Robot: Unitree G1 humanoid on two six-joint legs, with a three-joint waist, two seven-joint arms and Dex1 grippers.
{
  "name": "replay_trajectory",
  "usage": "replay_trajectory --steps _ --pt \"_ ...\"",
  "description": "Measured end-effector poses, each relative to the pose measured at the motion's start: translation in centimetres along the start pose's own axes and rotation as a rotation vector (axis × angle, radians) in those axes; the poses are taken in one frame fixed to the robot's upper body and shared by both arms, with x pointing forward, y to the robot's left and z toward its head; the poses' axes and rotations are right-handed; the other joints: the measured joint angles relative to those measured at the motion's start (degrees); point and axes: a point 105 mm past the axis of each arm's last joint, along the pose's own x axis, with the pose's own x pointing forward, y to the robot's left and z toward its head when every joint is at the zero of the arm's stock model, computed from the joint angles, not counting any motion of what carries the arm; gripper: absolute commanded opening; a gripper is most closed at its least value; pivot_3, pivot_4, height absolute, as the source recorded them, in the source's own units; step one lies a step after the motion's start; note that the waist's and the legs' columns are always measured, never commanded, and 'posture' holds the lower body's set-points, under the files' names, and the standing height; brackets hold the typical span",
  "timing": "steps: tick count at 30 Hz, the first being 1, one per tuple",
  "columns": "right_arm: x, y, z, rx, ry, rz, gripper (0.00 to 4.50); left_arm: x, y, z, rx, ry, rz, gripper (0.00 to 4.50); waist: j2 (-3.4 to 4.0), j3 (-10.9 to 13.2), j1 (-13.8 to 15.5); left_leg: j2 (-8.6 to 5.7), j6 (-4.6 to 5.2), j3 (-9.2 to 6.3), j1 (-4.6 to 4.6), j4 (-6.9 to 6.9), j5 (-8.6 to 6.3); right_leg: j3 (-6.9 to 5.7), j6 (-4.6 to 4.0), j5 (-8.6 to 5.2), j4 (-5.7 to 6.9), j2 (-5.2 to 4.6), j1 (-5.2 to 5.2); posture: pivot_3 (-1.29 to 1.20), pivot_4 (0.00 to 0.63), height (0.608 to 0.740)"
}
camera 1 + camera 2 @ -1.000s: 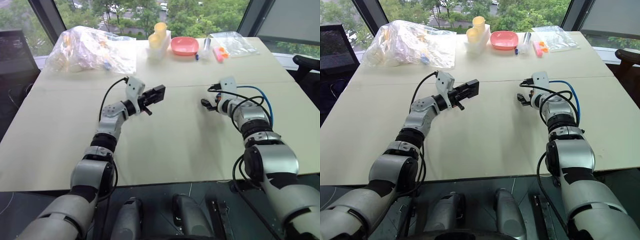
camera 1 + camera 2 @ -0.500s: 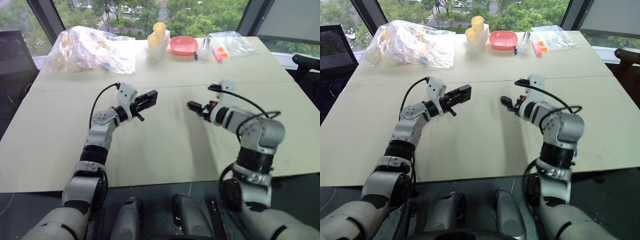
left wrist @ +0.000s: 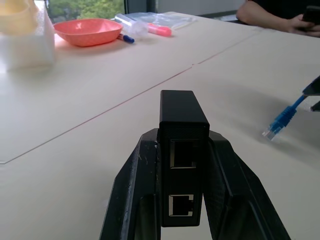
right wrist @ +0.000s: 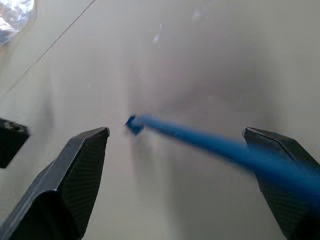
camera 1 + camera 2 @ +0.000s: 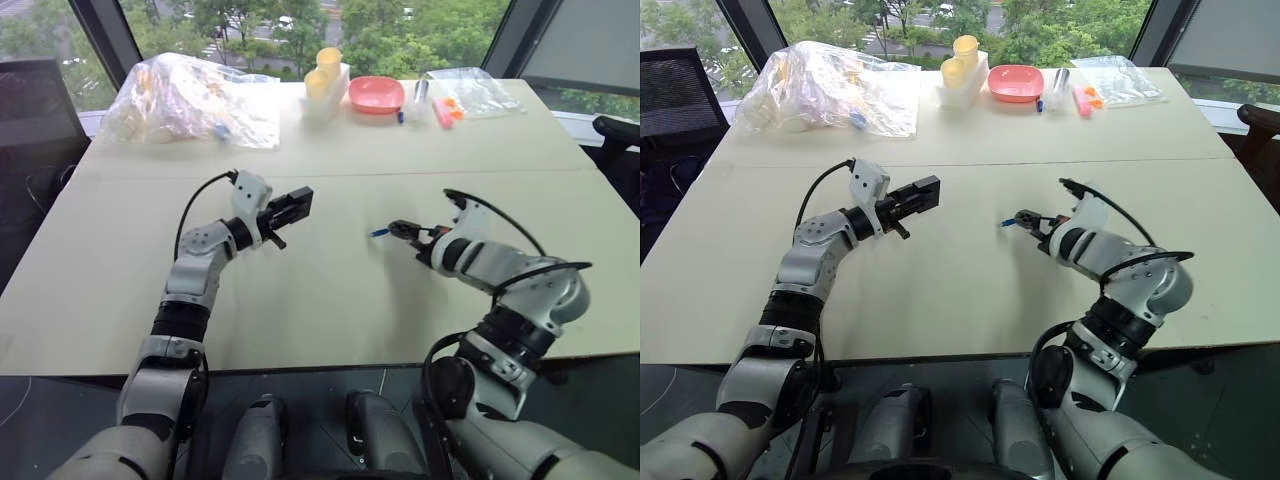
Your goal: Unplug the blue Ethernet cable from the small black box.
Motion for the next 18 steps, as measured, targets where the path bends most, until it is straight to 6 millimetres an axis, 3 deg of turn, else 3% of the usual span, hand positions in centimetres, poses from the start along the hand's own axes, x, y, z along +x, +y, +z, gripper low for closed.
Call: replay_trajectory --steps 5,10,14,16,18 --pt "-0.2 0.6 -0.9 -0.052 0.054 0.090 4.45 -0.7 -0.2 0.2 0.007 0.008 -0.001 0.53 0.00 0.0 0.0 0.03 0.01 -0.02 0.01 -0.06 0.00 0.00 0.00 -0.01 -0.01 0.03 0.00 0.00 0.150 0.740" --pt "-1.8 3.1 -2.2 -0.114 0.115 0.309 4.45 -1.3 0.0 0.0 -0.013 0.026 0.004 0.53 -0.01 0.0 0.0 0.04 0.01 -0.02 0.00 -0.03 0.00 0.01 -0.03 -0.03 -0.03 0.03 0.01 0.00 0.150 0.740" --pt "-2.6 4.9 -4.7 -0.060 0.214 0.450 4.45 -1.2 -0.2 0.0 -0.019 0.029 0.003 0.53 -0.02 0.0 -0.1 0.05 0.01 -0.02 -0.01 -0.03 0.00 0.02 -0.15 -0.11 -0.05 0.03 0.01 0.00 0.150 0.740" --pt "-2.9 5.5 -4.8 -0.057 0.230 0.465 4.45 -1.2 -0.2 0.0 -0.024 0.026 0.005 0.53 -0.02 0.0 -0.1 0.05 0.01 0.01 -0.04 0.00 0.00 0.05 -0.16 -0.12 -0.08 0.03 -0.01 0.00 0.150 0.740" --pt "-3.8 6.5 -3.8 -0.060 0.204 0.484 4.45 -1.1 -0.3 0.1 -0.042 0.011 0.003 0.53 -0.05 0.0 -0.1 0.05 0.01 0.01 -0.07 0.06 0.00 0.07 -0.17 -0.14 -0.12 0.03 0.00 0.00 0.150 0.740"
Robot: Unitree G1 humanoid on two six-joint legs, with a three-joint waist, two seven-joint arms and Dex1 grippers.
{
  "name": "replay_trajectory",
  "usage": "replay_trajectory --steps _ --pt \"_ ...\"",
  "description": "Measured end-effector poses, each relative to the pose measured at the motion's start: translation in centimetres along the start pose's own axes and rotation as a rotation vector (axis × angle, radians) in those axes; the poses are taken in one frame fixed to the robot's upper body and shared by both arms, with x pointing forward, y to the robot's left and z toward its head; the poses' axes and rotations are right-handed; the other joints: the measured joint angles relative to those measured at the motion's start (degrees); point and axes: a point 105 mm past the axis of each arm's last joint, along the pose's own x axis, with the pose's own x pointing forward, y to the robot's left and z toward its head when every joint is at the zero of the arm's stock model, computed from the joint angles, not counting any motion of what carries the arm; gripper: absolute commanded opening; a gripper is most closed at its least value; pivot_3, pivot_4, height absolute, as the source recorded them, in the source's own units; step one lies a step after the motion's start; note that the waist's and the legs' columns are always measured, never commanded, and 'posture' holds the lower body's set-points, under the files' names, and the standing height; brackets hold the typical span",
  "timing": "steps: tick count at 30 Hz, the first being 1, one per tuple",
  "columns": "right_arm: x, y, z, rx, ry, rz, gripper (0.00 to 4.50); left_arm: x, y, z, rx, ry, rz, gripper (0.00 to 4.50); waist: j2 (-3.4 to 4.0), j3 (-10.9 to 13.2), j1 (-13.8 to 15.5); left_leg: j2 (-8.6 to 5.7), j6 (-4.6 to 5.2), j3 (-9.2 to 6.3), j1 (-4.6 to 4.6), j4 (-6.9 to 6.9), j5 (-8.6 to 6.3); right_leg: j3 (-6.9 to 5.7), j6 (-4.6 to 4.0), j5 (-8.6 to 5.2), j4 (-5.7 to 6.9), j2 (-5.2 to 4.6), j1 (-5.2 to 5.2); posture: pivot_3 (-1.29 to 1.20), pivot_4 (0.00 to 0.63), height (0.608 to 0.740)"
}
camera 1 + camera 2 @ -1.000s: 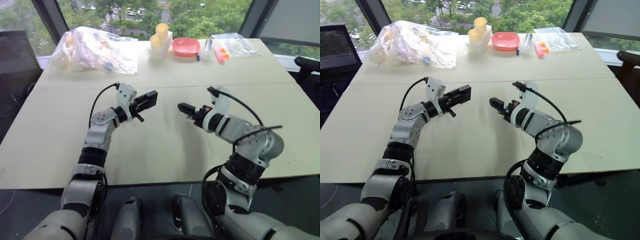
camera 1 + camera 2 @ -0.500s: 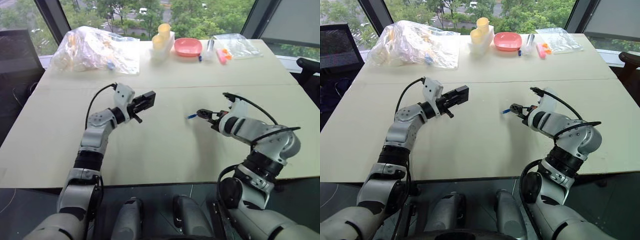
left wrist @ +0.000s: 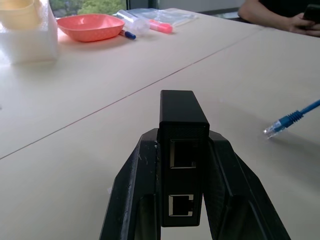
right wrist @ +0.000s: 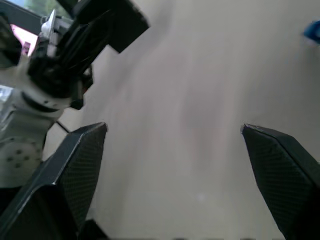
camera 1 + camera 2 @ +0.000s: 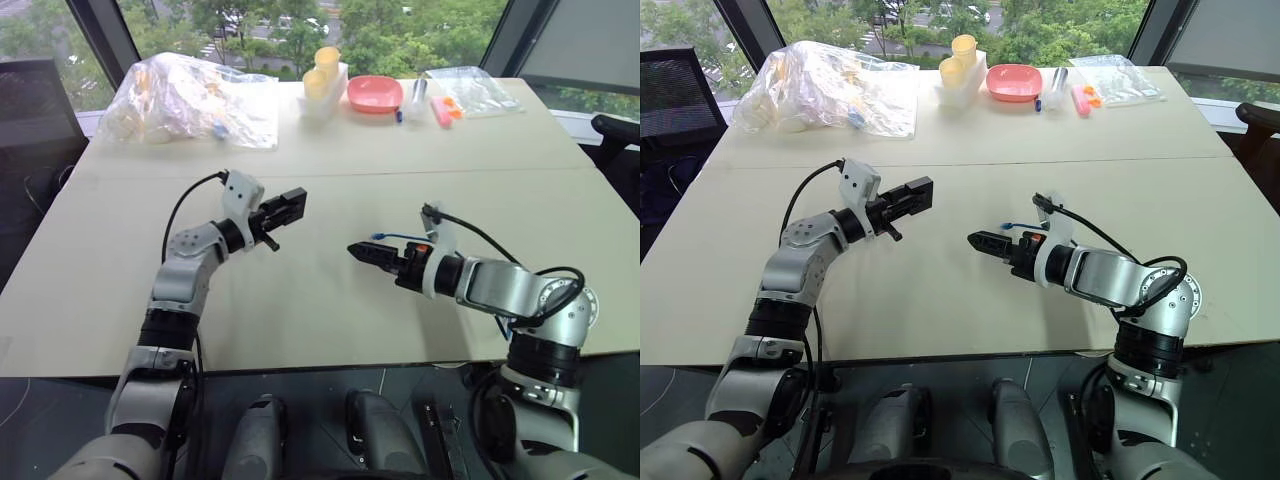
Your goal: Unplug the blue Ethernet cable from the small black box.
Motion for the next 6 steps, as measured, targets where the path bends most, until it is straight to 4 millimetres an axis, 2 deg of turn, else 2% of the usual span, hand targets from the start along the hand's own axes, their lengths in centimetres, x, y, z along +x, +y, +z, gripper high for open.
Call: replay_trajectory --steps 2,6 --pt "0.1 1.9 1.3 0.040 -0.070 0.077 4.45 0.0 0.0 0.0 -0.001 0.000 0.000 0.53 -0.02 0.0 -0.1 0.01 0.00 0.00 0.01 0.00 0.00 0.02 0.00 0.00 -0.02 0.06 0.01 0.00 0.150 0.740" --pt "1.0 4.2 2.5 0.143 -0.153 0.183 4.45 -0.2 -0.2 -0.6 -0.005 0.012 -0.001 0.53 -0.02 0.0 0.0 0.13 0.01 -0.05 -0.02 0.00 0.00 0.03 0.05 0.04 -0.01 0.23 -0.02 0.00 0.150 0.740"
